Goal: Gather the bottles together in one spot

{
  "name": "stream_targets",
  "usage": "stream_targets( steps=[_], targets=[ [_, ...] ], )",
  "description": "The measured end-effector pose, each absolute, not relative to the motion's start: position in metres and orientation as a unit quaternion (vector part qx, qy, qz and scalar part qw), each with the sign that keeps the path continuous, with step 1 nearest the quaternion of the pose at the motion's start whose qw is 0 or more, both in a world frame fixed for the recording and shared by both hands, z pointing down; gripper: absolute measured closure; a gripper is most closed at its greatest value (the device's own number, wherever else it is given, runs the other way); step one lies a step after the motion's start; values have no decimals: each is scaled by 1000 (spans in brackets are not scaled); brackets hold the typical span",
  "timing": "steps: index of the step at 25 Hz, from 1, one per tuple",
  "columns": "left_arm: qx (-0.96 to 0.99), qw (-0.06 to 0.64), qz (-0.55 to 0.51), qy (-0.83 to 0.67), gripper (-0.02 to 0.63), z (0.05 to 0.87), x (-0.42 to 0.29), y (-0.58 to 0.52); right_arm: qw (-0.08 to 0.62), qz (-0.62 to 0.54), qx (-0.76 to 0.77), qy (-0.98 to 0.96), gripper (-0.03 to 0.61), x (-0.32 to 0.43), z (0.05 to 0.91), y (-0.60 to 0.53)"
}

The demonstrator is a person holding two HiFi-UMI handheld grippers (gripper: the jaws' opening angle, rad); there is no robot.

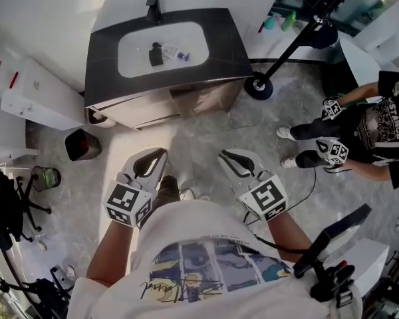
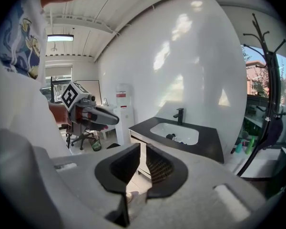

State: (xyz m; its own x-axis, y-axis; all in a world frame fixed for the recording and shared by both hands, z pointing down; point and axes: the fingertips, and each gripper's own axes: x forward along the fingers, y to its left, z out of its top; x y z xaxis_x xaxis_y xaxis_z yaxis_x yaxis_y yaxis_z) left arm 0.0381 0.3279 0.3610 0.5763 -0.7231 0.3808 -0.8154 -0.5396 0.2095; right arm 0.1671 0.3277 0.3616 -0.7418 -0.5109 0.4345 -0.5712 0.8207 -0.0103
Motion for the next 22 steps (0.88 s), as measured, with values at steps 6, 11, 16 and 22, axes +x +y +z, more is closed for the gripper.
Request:
stream_targets(
  steps=[6, 11, 16, 22],
  targets=[
    [879, 178, 132, -423, 578, 358, -7, 271, 218, 81, 315, -920, 540, 122, 362, 272],
    [879, 176, 135, -422, 575, 362, -57, 233, 218, 81, 319, -919, 538, 70, 364, 232],
    [884, 168, 136, -414, 575, 366, -90, 204, 217, 72, 329, -916, 538, 32, 359, 202],
    [885, 171, 135, -412, 575, 371, -104, 174, 228, 81, 330, -912, 538, 18, 360, 185]
  ],
)
